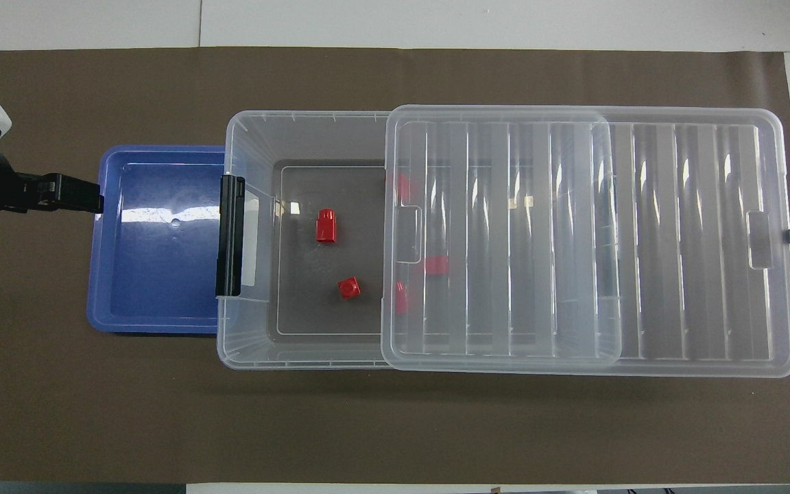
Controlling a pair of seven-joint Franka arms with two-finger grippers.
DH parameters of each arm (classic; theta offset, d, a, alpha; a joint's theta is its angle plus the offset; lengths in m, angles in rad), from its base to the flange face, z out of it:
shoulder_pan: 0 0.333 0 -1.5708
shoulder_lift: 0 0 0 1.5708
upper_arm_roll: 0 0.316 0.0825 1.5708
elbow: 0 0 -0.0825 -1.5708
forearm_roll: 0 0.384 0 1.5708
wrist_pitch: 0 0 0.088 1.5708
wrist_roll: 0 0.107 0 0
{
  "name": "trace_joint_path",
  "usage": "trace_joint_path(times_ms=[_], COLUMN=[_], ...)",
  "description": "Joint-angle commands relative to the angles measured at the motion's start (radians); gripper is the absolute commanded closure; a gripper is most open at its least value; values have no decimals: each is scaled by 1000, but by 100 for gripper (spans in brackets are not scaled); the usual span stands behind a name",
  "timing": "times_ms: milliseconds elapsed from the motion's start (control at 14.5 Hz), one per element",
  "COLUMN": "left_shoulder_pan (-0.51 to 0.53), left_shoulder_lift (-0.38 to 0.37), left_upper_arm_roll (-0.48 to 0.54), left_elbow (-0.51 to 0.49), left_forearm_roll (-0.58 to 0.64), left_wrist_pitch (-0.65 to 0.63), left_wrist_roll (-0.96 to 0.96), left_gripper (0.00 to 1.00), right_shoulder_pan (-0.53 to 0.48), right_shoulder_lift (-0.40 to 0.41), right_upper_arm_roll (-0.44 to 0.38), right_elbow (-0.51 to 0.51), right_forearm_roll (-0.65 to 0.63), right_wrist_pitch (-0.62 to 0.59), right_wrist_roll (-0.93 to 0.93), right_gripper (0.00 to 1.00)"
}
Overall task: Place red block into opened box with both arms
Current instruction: 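Push the clear lid with the right gripper back over the box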
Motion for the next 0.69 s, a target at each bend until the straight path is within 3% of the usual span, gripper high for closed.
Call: trace_joint_path(times_ms=[0,621], left_shoulder_pan=[15,15], left_shoulder_lift=[37,40], left_upper_arm_roll=[-8,-8], left_elbow=[88,103], left_forearm_roll=[-22,-19], left_wrist_pitch=[-70,-95], left_wrist_roll=[20,21], left_gripper=[0,0], right_shoulder_pan=[8,156], right_shoulder_lift=[-20,-22], right_upper_arm_roll=[5,7], right_elbow=[-26,-25], right_forearm_roll=[-2,6], right_wrist_pitch=[16,1], right_wrist_roll=[28,264], right_gripper=[100,100])
